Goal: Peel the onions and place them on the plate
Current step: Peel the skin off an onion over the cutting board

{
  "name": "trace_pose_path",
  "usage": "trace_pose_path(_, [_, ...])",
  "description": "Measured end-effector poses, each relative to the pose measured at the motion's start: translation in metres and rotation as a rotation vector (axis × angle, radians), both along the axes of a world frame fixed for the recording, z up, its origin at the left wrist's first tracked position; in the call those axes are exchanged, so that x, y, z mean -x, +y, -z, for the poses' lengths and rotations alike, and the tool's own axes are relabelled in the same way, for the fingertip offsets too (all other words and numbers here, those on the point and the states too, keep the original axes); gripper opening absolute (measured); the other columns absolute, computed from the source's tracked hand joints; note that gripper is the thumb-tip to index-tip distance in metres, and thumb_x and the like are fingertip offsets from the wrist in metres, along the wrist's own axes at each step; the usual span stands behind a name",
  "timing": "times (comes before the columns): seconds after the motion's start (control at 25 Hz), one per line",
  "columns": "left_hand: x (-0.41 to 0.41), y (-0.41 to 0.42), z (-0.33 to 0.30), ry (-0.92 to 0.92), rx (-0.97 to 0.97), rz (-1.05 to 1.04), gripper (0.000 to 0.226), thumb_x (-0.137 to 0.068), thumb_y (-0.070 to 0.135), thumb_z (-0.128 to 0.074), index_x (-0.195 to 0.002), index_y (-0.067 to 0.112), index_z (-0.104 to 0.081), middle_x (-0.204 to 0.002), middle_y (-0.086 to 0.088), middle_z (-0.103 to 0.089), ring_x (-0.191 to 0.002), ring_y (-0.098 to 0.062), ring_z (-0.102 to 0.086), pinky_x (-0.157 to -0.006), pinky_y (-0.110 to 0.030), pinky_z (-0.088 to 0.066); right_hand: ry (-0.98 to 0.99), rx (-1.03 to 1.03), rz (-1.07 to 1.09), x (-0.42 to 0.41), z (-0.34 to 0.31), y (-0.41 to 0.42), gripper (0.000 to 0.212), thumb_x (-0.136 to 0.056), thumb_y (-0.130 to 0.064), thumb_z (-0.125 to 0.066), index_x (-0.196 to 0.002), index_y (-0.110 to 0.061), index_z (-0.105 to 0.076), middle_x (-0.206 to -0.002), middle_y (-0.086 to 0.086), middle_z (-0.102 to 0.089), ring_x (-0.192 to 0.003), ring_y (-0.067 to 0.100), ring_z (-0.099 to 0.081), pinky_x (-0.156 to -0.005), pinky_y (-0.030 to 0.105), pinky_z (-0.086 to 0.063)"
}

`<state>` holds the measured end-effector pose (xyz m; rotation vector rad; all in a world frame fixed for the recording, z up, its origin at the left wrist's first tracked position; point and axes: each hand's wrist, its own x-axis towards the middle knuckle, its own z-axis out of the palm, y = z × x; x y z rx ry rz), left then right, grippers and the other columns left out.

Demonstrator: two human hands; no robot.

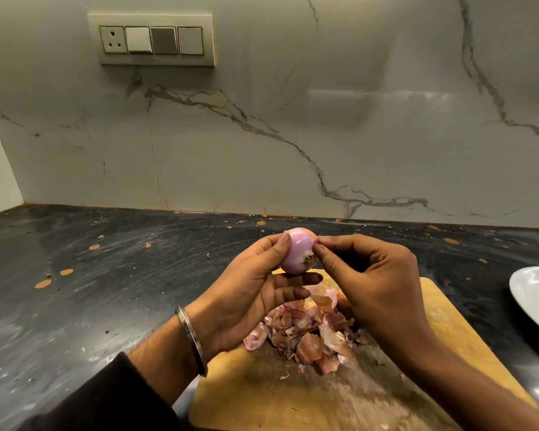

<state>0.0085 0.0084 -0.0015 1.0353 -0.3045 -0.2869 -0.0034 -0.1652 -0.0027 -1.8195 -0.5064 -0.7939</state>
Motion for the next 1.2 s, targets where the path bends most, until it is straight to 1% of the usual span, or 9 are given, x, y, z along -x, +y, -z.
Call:
trace_pose_path(0.16, [0.0,-0.003,0.002,-0.018,-0.029,-0.04,0.048,-0.085,0.03,-0.063,-0.126,0.006,-0.055,-0.108,-0.022,-0.064,-0.079,-0.027,-0.07,-0.059,-0.026,-0.059,-0.109,0.101,0.08,0.002,0.001,0.002,0.016,-0.086,-0.016,-0.075,-0.102,-0.015,-0.078,-0.086,-0.014,-0.075,-0.079,-0.003,-0.071,-0.069,0.012,-0.056])
trace_pose_path(0.4, [0.002,-0.007,0.007,-0.026,-0.016,-0.018,0.052,-0.085,0.028,-0.066,-0.129,0.005,-0.05,-0.107,-0.021,-0.063,-0.074,-0.023,-0.069,-0.061,-0.026,-0.059,-0.217,0.263,0.214,-0.002,0.002,0.002,0.009,-0.081,-0.003,-0.078,-0.087,-0.008,-0.074,-0.077,-0.001,-0.07,-0.068,0.009,-0.066,-0.061,0.029,-0.057])
trace_pose_path(0.48, [0.002,-0.006,0.007,-0.018,-0.013,-0.011,0.051,-0.086,0.028,-0.066,-0.13,0.007,-0.051,-0.106,-0.021,-0.065,-0.074,-0.024,-0.07,-0.061,-0.027,-0.06,-0.213,0.28,0.233,-0.003,0.002,0.001,0.009,-0.08,-0.002,-0.078,-0.085,-0.007,-0.072,-0.076,-0.001,-0.069,-0.067,0.011,-0.064,-0.06,0.029,-0.056])
trace_pose_path(0.6, [0.0,-0.005,0.005,0.016,0.0,-0.017,0.052,-0.084,0.026,-0.068,-0.13,0.008,-0.051,-0.103,-0.02,-0.071,-0.083,-0.031,-0.07,-0.06,-0.029,-0.06,-0.131,0.168,0.209,-0.005,-0.001,-0.003,0.007,-0.084,-0.006,-0.075,-0.087,-0.012,-0.072,-0.075,-0.006,-0.069,-0.068,0.008,-0.065,-0.061,0.024,-0.054])
trace_pose_path(0.72, [-0.002,-0.003,0.006,0.014,-0.022,-0.055,0.045,-0.082,0.027,-0.067,-0.121,0.006,-0.06,-0.098,-0.016,-0.072,-0.083,-0.027,-0.068,-0.061,-0.029,-0.057,-0.007,-0.009,0.15,-0.005,-0.004,-0.006,0.003,-0.087,-0.015,-0.072,-0.086,-0.018,-0.071,-0.073,-0.007,-0.069,-0.068,0.012,-0.066,-0.06,0.028,-0.056])
trace_pose_path(0.84, [-0.003,0.001,0.005,0.035,0.01,-0.061,0.042,-0.083,0.024,-0.063,-0.121,0.009,-0.063,-0.108,-0.021,-0.067,-0.08,-0.024,-0.065,-0.063,-0.029,-0.056,0.087,-0.06,0.128,-0.005,-0.004,-0.005,0.005,-0.088,-0.016,-0.073,-0.086,-0.02,-0.07,-0.075,-0.004,-0.071,-0.071,0.013,-0.069,-0.062,0.034,-0.06])
trace_pose_path(0.96, [-0.006,0.004,0.005,0.055,0.031,-0.062,0.038,-0.086,0.023,-0.06,-0.122,0.015,-0.067,-0.12,-0.024,-0.062,-0.08,-0.023,-0.062,-0.065,-0.031,-0.054,0.182,-0.14,0.108,-0.004,-0.004,-0.006,0.009,-0.086,-0.019,-0.074,-0.082,-0.016,-0.067,-0.074,0.001,-0.072,-0.07,0.013,-0.073,-0.065,0.04,-0.063])
trace_pose_path(1.08, [-0.008,0.004,0.006,0.047,0.025,-0.078,0.034,-0.088,0.027,-0.059,-0.12,0.018,-0.069,-0.127,-0.023,-0.058,-0.082,-0.022,-0.062,-0.066,-0.031,-0.053,0.204,-0.125,0.107,-0.002,-0.006,-0.006,0.012,-0.084,-0.017,-0.075,-0.08,-0.013,-0.064,-0.071,0.003,-0.071,-0.065,0.01,-0.073,-0.061,0.036,-0.063])
trace_pose_path(1.2, [-0.009,0.005,0.006,0.092,0.063,-0.1,0.042,-0.084,0.025,-0.061,-0.124,0.012,-0.064,-0.132,-0.025,-0.055,-0.083,-0.022,-0.061,-0.066,-0.03,-0.052,0.157,-0.109,0.104,-0.001,-0.007,-0.004,0.014,-0.086,-0.019,-0.074,-0.084,-0.018,-0.06,-0.073,0.003,-0.069,-0.064,0.014,-0.072,-0.058,0.029,-0.06])
